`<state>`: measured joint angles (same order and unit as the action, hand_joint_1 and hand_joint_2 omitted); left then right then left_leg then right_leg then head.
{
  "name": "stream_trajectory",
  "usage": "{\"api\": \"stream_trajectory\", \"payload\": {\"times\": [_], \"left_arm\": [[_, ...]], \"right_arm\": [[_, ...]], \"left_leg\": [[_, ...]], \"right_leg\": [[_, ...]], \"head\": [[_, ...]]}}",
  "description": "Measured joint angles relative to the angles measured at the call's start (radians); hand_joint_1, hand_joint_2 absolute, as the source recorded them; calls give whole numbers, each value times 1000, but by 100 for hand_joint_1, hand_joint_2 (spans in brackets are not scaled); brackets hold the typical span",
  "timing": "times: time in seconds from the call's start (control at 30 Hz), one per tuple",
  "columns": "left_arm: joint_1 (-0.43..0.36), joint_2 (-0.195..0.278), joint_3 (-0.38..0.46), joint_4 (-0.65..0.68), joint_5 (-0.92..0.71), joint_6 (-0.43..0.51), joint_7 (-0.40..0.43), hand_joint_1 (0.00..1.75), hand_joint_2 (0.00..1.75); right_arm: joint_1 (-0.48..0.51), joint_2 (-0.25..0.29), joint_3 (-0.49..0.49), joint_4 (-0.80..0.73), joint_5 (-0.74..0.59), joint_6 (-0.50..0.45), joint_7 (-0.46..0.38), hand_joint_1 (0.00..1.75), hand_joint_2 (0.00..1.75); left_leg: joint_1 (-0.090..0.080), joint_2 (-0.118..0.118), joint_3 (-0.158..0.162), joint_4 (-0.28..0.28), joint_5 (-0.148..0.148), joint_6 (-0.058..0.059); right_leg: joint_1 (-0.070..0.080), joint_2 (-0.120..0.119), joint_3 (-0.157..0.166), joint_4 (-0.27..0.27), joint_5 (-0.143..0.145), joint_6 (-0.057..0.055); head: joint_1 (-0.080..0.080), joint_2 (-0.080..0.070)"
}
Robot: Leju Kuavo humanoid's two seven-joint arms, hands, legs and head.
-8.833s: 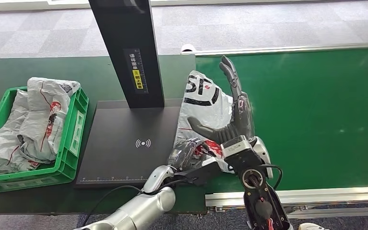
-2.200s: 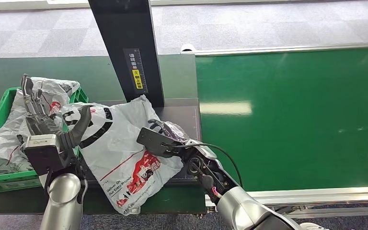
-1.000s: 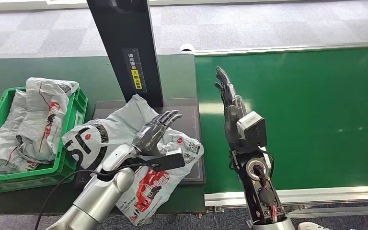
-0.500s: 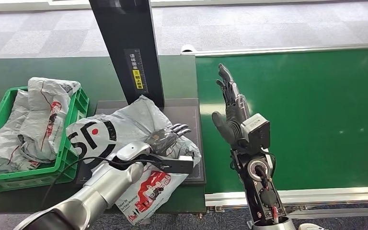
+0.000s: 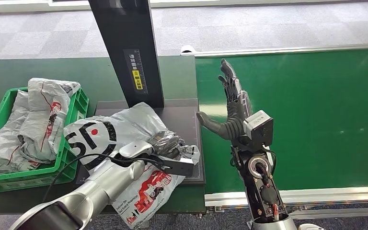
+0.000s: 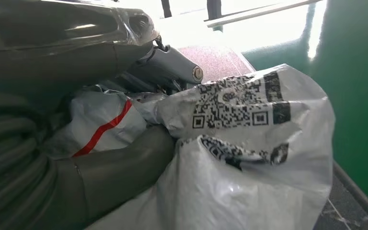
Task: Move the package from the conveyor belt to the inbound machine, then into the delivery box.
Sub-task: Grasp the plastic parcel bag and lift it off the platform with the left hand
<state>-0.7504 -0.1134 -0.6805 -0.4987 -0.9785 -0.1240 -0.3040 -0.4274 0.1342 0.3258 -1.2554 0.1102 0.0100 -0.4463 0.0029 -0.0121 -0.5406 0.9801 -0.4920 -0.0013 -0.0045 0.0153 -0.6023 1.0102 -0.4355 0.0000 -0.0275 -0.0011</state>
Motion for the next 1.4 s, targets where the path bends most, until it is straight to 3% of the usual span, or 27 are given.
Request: {"api": "stream_trajectory", "payload": {"times": [0.57,0.73,0.8,0.87,0.97,1.03,1.2,1.33,1.4], "left_arm": [[0,2,-4,14,30,3,-30,175,175],[16,15,-3,-20,85,91,-75,175,175],[54,40,12,-122,161,210,-123,175,175],[109,86,45,-341,255,296,-124,175,175],[163,154,100,-668,308,258,-63,175,175],[192,179,123,-794,307,250,-73,175,175],[222,192,139,-884,316,288,-121,175,175],[346,208,240,-1207,431,518,-249,175,175],[378,209,286,-1303,477,574,-268,175,175]], "right_arm": [[0,0,0,0,-6,-4,0,0,175],[9,-6,0,-3,-9,-17,-1,0,175],[25,-13,-1,-15,-9,-40,-3,0,175],[49,-26,-7,-37,-10,-60,-4,0,175],[78,-45,-19,-70,-13,-67,-4,0,175],[85,-51,-22,-83,-15,-68,-4,0,175],[87,-53,-23,-92,-15,-68,-4,0,175],[135,-62,-49,-142,-1,-93,2,0,175],[150,-65,-59,-156,2,-95,1,0,175]], "left_leg": [[0,0,-1,0,0,0],[0,0,-1,0,0,0],[0,0,-2,0,0,0],[0,1,-4,0,0,0],[0,1,-7,0,0,0],[0,1,-7,0,0,0],[0,1,-8,0,0,0],[0,1,-8,0,-1,0],[0,1,-8,0,-1,0]], "right_leg": [[0,0,0,0,0,0],[0,0,-1,0,0,0],[0,0,-2,0,0,0],[0,1,-5,0,0,0],[0,1,-7,0,0,0],[0,1,-8,0,0,0],[0,1,-8,0,0,0],[0,1,-8,0,-1,0],[0,1,-8,0,-1,0]], "head": [[0,0],[0,0],[0,0],[0,0],[0,0],[0,0],[0,0],[0,0],[0,0]]}}
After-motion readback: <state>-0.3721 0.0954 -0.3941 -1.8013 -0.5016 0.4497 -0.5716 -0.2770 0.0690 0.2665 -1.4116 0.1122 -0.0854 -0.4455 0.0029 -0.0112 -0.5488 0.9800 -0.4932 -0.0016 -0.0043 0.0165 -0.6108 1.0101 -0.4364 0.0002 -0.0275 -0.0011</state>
